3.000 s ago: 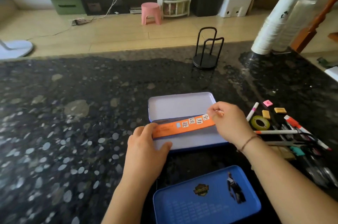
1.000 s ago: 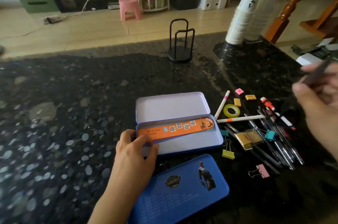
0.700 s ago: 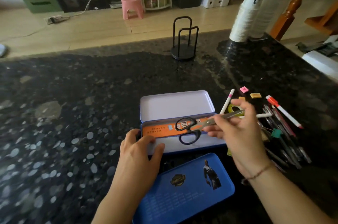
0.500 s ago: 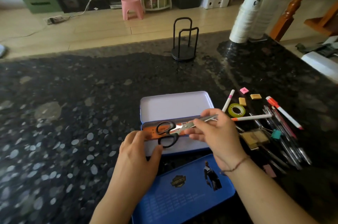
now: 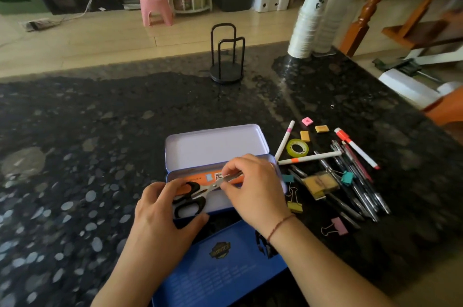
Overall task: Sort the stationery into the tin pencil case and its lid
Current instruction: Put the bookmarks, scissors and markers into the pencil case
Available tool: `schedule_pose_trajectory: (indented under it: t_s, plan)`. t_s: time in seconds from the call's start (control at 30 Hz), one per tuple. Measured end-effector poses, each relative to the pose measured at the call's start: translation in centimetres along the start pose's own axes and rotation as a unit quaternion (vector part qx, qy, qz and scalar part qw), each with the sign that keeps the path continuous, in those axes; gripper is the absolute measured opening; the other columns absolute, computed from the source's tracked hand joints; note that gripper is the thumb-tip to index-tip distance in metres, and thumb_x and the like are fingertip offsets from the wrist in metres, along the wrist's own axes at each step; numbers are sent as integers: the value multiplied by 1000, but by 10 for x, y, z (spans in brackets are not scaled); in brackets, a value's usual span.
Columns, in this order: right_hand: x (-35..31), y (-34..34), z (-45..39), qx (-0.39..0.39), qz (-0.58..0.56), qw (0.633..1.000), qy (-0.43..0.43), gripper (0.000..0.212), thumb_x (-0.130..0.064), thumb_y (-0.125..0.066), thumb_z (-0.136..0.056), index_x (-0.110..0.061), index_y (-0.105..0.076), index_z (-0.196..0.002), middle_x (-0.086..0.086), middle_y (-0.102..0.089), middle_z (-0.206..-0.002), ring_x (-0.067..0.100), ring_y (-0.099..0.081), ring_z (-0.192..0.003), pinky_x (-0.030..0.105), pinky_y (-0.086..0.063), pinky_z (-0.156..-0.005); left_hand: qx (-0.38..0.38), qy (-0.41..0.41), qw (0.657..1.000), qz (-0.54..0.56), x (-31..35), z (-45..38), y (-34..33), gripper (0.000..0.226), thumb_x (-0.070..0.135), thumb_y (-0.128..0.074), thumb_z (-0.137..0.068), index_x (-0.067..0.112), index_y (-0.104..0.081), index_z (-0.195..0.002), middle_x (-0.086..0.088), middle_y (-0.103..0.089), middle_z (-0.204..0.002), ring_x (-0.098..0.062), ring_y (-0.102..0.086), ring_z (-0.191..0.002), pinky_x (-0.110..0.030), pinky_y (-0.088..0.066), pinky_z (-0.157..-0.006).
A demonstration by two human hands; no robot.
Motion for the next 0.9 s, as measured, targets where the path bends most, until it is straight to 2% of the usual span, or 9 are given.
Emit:
schedule_pose_trajectory:
  t_s: [0.13,0.3,0.4,0.5,0.57,0.63,0.7,0.77,0.9]
  plan:
    - [-4,-4,5,6,57,998,36,5,-33,-66,-80,-29,-69,-82,-14,-68,-83,9,-50,-89,23,-38,-77,7,7,1000,0,-3,0,-3,55,33,-85,-63,31,-62,-112,4,-47,-114,-23,-51,-106,-32,-43,-88]
    - [-6,0,13,-20,127,989,67,10,-34,-57,-83,-29,-65,-80,-13,-67,-81,13,-53,-89,36,-42,-82,2,11,1000,-3,-5,-1,-4,51,35,-85,-62,32,-63,-108,3,-47,-116,-24,-51,-107,-34,-45,-89]
    - [-11,1,22,-38,159,981,105,20,-37,-50,-87,-29,-69,-87,-13,-70,-94,16,-53,-105,38,-39,-88,3,16,1000,1,-4,-1,-4,53,37,-85,-60,32,-62,-108,3,-47,-116,-24,-51,-107,-37,-46,-90]
    - [-15,-7,29,-107,167,969,149,36,-41,-36,-93,-26,-69,-99,-11,-67,-120,21,-43,-128,47,-32,-103,16,9,1000,12,-3,0,-5,49,36,-85,-60,28,-65,-104,0,-50,-112,-28,-54,-101,-42,-49,-86]
    - [-16,-10,32,-136,149,967,155,39,-42,-34,-94,-25,-67,-106,-8,-61,-130,23,-37,-135,52,-29,-108,21,4,1000,14,-3,0,-6,47,34,-85,-61,26,-65,-103,0,-50,-111,-28,-55,-99,-40,-48,-85]
    - [-16,-2,30,-134,119,970,164,34,-41,-39,-94,-26,-67,-108,-8,-59,-132,22,-36,-136,48,-29,-108,19,6,1000,11,-4,-1,-5,49,35,-85,-61,28,-63,-105,3,-48,-111,-27,-54,-101,-36,-46,-85]
    - [-8,18,23,-79,129,976,156,34,-43,-41,-94,-27,-70,-102,-9,-61,-124,17,-43,-124,42,-39,-102,-7,12,1000,9,-3,-1,-3,56,40,-82,-62,36,-56,-111,6,-44,-119,-24,-50,-110,-35,-44,-90]
    - [7,39,15,-34,200,972,115,51,-53,-31,-95,-27,-75,-91,-10,-60,-122,17,-43,-118,43,-42,-96,-28,12,1000,4,-1,0,-2,64,48,-79,-63,44,-49,-119,3,-33,-138,-26,-41,-123,-40,-42,-100]
    - [35,57,12,-80,274,958,19,78,-65,-8,-91,-25,-75,-83,-9,-48,-139,22,-27,-134,47,-33,-103,-52,3,997,-55,3,2,-7,66,57,-69,-70,49,-44,-130,3,-7,-155,-34,-29,-128,-47,-35,-104]
Point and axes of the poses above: each hand's wrist, its own z-axis away from the middle knuckle, its own y-axis out of the back of the hand, x = y × z, the point moved 2 cm from there along -z, towards the middle knuckle
